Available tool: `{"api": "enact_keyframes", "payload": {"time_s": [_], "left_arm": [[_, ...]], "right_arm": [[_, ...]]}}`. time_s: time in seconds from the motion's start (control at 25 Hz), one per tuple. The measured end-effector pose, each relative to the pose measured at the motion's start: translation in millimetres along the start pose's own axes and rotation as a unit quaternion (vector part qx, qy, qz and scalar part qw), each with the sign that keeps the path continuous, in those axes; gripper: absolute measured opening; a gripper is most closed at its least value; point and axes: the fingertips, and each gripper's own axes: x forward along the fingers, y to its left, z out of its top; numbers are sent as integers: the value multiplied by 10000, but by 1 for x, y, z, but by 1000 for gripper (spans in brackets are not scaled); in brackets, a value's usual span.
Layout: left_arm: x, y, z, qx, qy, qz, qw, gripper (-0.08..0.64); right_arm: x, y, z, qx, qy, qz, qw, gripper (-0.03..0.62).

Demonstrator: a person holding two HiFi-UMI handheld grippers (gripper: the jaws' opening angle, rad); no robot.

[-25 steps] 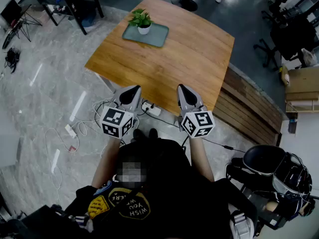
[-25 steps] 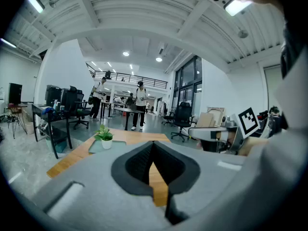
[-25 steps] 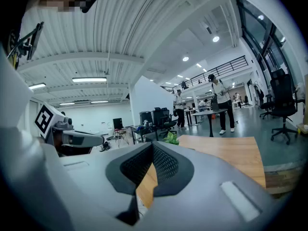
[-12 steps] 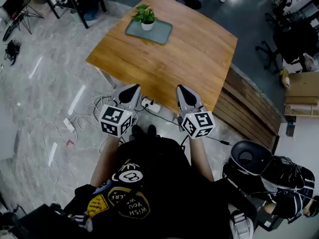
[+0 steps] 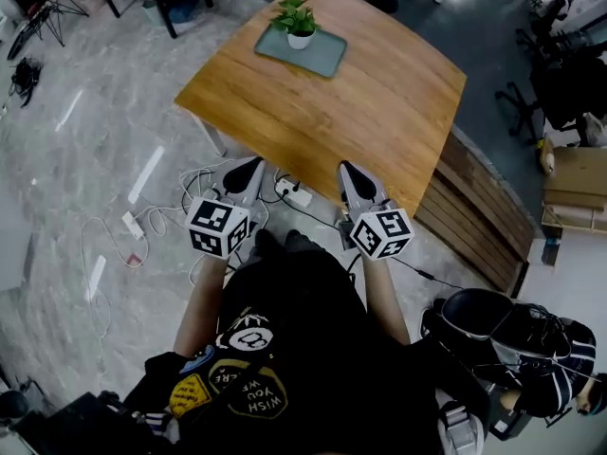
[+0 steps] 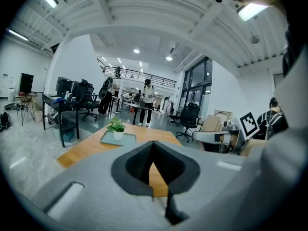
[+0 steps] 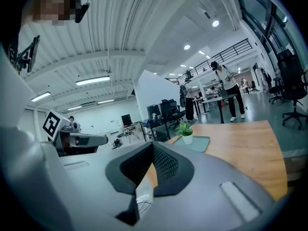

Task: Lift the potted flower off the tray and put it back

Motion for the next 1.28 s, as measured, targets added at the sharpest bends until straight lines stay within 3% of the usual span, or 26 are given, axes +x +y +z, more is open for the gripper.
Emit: {"api": "enact_keyframes", "payload": {"time_s": [0.28,0.52,0.76,1.04,1.28], "left_arm": [[14,24,-5,-130,44,-159,9998,-5],[50,42,7,-119,62,-171,9998,-5],[113,68,30,-53,-209,-70,9997,-5],[200,82,39,222,-125,-102,9996,-5],[259,120,46,138,-148,-68,9998,-5]], "right_arm": [[16,7,-25,146,278,-134,9994,2],[57,-18,-20,233,330,-85,9991,2],[116,-58,1,90,168,138,9997,2],[183,-96,12,-114,229,491,9985,2],[259,-128,8,-243,276,409,9985,3]]}}
